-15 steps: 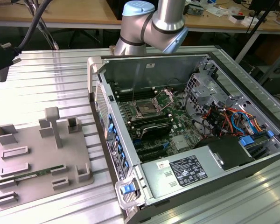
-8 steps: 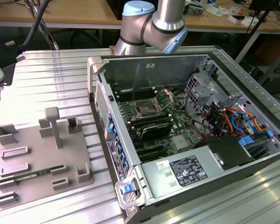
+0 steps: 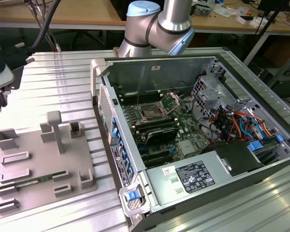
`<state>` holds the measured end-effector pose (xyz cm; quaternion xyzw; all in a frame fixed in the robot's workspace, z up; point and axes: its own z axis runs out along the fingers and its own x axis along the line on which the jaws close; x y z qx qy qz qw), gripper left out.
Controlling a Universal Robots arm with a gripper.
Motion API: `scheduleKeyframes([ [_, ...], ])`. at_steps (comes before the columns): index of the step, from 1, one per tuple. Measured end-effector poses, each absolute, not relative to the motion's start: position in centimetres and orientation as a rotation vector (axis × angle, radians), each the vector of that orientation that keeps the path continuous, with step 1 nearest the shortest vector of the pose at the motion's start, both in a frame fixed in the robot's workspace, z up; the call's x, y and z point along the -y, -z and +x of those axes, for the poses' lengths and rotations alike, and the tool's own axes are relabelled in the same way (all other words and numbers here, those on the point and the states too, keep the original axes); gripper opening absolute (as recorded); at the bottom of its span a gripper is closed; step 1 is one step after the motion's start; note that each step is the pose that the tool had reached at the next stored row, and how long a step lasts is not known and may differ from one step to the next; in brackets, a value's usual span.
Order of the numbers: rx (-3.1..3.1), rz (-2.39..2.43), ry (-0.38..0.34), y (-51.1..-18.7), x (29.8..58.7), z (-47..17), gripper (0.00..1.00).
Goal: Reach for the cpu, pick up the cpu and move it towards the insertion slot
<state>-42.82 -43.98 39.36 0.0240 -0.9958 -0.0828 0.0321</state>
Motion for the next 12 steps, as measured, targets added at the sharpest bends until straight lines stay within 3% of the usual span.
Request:
scheduleKeyframes([
  [12, 3.068, 0.074, 0.250, -39.1, 43.0, -39.5, 0.55],
])
